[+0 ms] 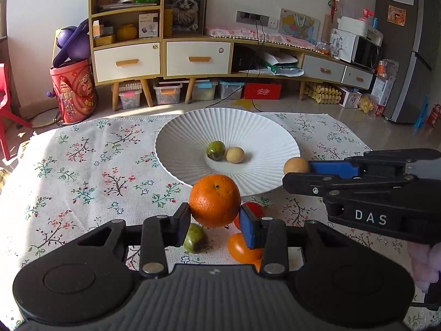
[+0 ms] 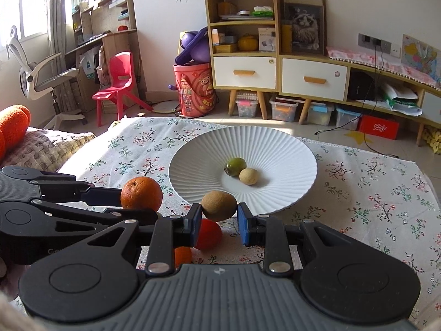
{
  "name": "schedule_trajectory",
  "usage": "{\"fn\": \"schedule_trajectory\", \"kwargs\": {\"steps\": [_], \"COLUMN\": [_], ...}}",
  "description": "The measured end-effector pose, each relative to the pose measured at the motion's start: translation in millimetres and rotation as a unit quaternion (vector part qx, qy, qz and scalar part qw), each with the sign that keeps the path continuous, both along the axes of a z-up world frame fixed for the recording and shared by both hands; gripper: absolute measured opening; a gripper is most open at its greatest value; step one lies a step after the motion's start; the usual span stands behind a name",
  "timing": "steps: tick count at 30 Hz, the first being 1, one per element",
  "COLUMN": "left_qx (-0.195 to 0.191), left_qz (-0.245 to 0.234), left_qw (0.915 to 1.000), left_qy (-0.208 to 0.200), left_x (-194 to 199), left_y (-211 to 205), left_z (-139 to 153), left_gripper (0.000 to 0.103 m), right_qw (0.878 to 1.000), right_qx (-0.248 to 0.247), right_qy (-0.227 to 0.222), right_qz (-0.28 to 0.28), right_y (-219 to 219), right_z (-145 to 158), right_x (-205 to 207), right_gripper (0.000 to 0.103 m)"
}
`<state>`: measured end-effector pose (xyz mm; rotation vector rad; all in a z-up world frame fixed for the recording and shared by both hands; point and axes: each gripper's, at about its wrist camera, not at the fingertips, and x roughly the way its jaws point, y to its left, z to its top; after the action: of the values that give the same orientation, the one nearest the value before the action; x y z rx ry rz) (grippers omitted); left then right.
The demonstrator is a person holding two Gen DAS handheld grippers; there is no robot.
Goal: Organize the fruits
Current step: 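Carry the orange and kiwi in both tools into the white bowl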
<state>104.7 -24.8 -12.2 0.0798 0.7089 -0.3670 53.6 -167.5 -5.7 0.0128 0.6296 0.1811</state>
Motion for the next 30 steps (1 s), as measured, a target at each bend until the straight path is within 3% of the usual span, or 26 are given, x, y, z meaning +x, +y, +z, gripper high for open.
{"fn": "schedule_trajectory", "kwargs": {"steps": [13, 24, 30], "left_qx": [0.011, 0.005, 0.015], "left_qz": [-0.009, -0.011, -0.017], "left_qw": [0.9999, 0.9995, 0.9993], "left_qy": [-0.005, 0.030, 0.030], "left_x": [32.8, 64.7, 71.3], "left_y": [-19.7, -32.4, -38.8], "left_z": [-5.4, -20.2, -27.5], "left_gripper": [0.024, 0.024, 0.024], "right_qw": [1.000, 0.998, 0.998], "right_qx": [0.002, 0.019, 0.007], "right_qy": [0.016, 0.050, 0.061], "right_qz": [-0.018, -0.012, 0.003], "right_y": [-15.2, -37.5, -36.1], "right_z": [-4.4, -18.4, -24.7], "right_x": [33.3, 66.8, 73.9], "right_gripper": [0.025, 0.025, 0.025]}}
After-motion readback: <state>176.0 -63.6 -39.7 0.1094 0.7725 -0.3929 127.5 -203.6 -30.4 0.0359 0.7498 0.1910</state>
